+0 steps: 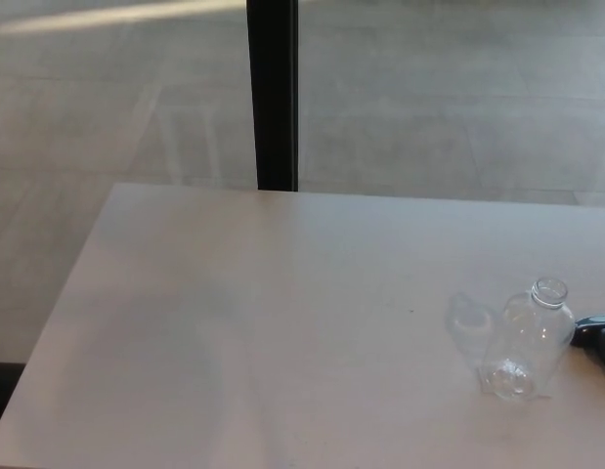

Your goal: The robot uses its right hand to grab and lift the lid of the spray bottle kept in the middle of the desk and places the lid on the right side of the bottle

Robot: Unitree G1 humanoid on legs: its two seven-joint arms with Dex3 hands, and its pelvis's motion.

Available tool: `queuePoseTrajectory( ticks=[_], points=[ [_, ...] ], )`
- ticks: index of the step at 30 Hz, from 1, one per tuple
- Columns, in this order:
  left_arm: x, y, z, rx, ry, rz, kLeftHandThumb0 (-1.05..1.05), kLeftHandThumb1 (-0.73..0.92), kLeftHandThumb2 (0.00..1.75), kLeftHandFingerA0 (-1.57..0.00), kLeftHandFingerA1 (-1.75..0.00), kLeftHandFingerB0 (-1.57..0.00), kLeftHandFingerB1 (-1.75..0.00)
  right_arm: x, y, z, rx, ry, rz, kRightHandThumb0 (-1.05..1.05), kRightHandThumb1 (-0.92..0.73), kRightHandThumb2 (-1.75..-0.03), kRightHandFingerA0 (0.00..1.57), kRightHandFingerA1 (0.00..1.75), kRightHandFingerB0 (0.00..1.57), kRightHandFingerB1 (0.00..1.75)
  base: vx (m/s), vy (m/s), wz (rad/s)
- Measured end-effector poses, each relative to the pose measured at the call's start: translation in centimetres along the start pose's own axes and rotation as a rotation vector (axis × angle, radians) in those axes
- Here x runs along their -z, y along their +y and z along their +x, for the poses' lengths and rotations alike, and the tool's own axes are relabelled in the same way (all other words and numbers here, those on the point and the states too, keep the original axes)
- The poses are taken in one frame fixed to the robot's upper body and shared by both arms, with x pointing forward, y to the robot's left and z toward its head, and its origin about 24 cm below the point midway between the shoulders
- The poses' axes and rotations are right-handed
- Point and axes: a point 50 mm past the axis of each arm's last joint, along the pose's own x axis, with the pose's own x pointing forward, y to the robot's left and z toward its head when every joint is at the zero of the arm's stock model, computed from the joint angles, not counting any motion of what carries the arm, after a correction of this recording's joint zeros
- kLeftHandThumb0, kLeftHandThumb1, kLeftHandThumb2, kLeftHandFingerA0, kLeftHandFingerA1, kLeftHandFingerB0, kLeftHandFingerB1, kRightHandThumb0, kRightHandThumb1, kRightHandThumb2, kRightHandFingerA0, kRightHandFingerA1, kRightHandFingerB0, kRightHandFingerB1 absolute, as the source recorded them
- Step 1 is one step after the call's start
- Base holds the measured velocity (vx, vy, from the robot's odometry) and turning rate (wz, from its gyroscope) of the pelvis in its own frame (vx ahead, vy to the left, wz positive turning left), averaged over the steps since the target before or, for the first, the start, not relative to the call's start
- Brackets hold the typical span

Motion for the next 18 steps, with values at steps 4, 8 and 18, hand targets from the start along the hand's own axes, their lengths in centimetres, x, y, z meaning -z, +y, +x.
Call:
queuePoseTrajectory(
  ticks=[4, 8, 18],
  points=[
    [-0.1, 0.0, 0.0, 0.000, -0.004, 0.001, -0.74, 0.64, 1.02, -0.49, -0.61, -0.36, -0.53, 4.9, -0.4, -1.4, 0.072, 0.155, 0.136, -0.68, -0.80, -0.64, 0.00, 0.38, 0.12, 0.29, 0.00, 0.000, 0.00],
    [-0.1, 0.0, 0.0, -0.003, -0.004, -0.004, -0.70, 0.63, 1.01, -0.49, -0.61, -0.33, -0.52, 9.2, 1.0, -3.3, 0.139, 0.295, 0.299, -0.67, -0.78, -0.64, 0.05, 0.41, 0.16, 0.31, 0.00, 0.000, 0.00],
    [0.2, 0.4, 0.5, -0.041, 0.035, -0.044, -0.72, 0.79, 0.64, -0.56, -0.50, -0.41, -0.39, 16.5, 9.0, -9.0, 0.177, 0.617, 0.650, -0.81, -0.57, -0.93, 0.02, 0.50, 0.01, 0.36, 0.00, 0.000, 0.00]
  ],
)
